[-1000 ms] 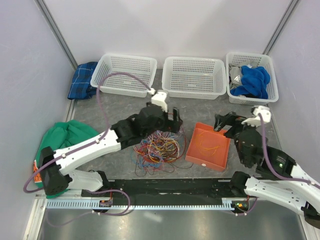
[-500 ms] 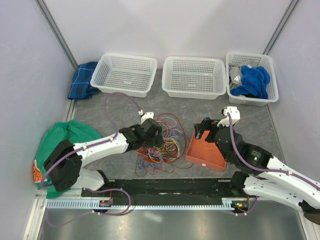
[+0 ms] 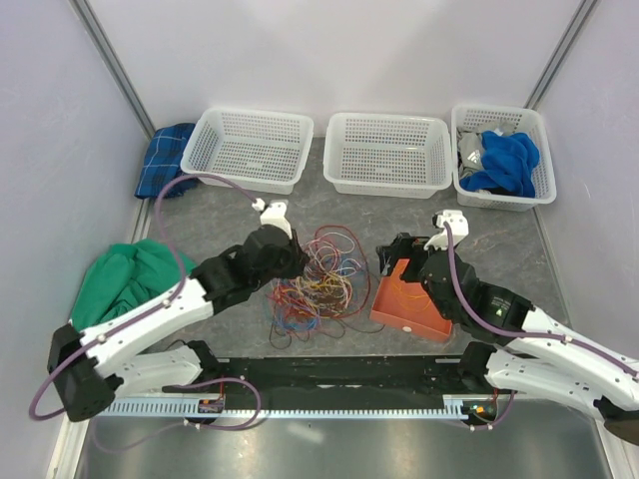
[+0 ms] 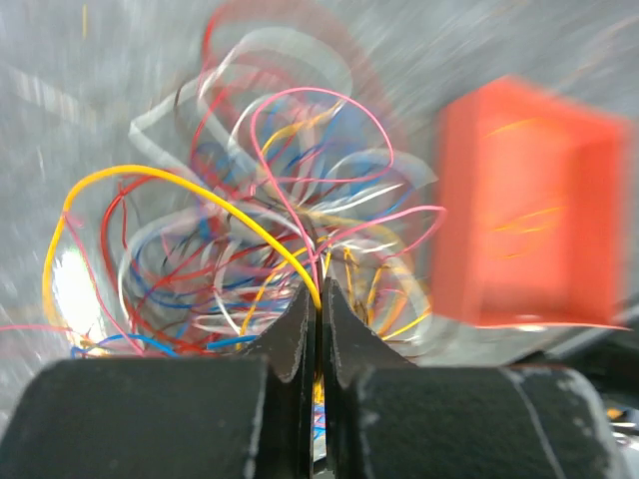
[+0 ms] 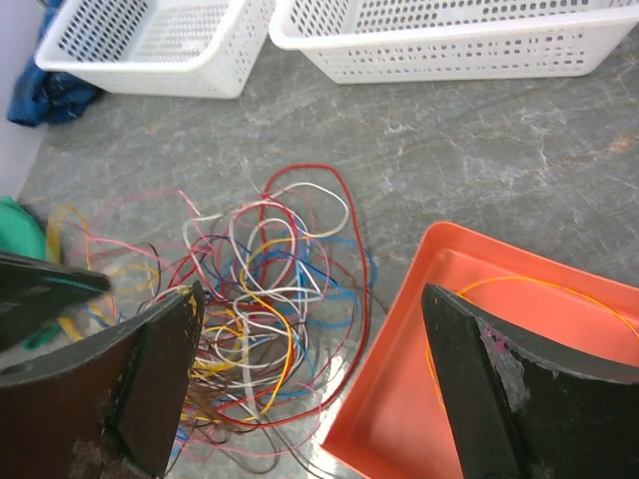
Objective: Untangle the cables
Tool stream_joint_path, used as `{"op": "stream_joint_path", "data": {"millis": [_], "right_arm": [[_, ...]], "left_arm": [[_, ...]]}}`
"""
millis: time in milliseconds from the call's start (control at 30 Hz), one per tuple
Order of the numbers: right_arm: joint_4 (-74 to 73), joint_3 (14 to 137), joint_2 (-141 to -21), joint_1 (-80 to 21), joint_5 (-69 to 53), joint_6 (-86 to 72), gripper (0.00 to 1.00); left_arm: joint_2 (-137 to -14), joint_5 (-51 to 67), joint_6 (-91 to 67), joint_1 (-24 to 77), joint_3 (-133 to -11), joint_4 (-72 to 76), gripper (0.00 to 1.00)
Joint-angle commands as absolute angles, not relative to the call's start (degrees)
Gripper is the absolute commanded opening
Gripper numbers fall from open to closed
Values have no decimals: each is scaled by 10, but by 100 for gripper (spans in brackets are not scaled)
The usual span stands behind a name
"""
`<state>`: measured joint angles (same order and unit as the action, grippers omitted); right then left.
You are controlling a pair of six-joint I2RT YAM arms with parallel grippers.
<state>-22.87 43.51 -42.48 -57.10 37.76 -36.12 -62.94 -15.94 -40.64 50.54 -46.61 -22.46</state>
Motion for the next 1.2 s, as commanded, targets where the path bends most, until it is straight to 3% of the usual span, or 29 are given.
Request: {"op": "stream_joint_path", "data": {"millis": [0,167,333,800,900,1000,1100,1133,1167], "right_arm": [[-153,400,-411,-571,391,-361,98],[-7,366,-374,-571,277,-302,97],[58,392,-413,-571,154,-276,94],[182,416,-526,-571,115,-255,90],[193,419,-541,-571,115,-251,86],[216,421,-553,-570,107,-247,75],[234,426,-568,-571,94,-238,55],[236,427,-570,-571,94,-236,41],[238,428,-570,-571,97,-232,35]], "left_arm": [[-567,-150,-310,505,-558,-206,2],[-583,-104,-260,505,-669,-250,2],[-594,-75,-250,505,-694,-258,2],[-597,-56,-244,505,-686,-264,2],[-599,-53,-246,505,-679,-263,2],[-600,-54,-249,505,-673,-263,2],[-604,-57,-251,505,-668,-263,2],[-605,-58,-252,505,-665,-262,2],[-605,-60,-252,505,-664,-264,2]]}}
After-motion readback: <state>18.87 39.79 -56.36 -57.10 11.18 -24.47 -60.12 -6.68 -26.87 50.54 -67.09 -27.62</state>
